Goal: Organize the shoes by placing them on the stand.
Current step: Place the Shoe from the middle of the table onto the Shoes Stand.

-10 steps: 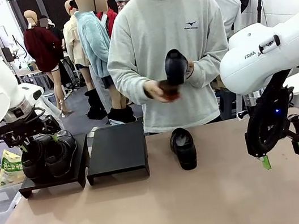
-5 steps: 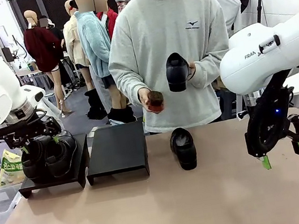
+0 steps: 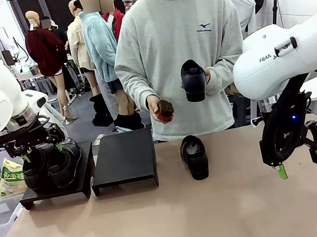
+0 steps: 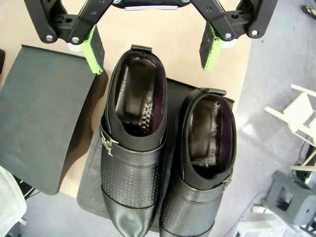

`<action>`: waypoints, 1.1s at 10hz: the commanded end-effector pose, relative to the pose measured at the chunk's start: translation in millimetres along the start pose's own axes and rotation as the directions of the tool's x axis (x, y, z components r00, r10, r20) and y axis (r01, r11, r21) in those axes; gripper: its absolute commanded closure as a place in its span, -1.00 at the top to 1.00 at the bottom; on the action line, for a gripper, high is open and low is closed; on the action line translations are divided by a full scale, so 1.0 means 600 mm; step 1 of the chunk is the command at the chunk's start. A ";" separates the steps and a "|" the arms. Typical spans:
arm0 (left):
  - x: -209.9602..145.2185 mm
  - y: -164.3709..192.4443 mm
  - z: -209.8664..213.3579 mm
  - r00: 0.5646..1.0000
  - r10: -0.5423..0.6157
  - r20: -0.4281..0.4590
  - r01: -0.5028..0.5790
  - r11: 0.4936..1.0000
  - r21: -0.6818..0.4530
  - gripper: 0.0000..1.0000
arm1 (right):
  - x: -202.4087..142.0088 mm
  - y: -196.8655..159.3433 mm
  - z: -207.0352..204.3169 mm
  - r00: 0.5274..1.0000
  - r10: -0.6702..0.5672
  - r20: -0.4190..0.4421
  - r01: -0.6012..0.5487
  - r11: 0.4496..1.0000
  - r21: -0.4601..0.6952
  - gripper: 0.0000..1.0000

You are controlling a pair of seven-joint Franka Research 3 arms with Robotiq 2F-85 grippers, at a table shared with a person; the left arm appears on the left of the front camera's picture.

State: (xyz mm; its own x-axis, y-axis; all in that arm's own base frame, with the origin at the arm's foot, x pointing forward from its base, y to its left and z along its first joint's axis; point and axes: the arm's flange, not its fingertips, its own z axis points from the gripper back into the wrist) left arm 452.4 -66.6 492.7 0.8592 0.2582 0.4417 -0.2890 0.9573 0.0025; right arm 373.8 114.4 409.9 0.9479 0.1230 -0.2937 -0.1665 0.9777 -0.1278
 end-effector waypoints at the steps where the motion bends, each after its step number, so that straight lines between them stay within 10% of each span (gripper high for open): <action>1: 0.003 -0.002 0.000 1.000 -0.009 0.006 0.009 1.000 -0.006 1.00 | 0.000 -0.001 0.002 1.000 0.008 -0.002 -0.008 1.000 -0.010 1.00; 11: 0.003 -0.002 0.000 1.000 -0.009 0.006 0.009 1.000 -0.006 1.00 | 0.000 -0.001 0.002 1.000 0.008 -0.002 -0.008 1.000 -0.010 1.00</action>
State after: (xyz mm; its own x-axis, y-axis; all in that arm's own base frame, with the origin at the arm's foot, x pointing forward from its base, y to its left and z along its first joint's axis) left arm 452.4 -66.6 492.7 0.8592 0.2582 0.4418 -0.2889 0.9573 0.0024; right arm 373.8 114.4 409.9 0.9479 0.1230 -0.2937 -0.1665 0.9777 -0.1278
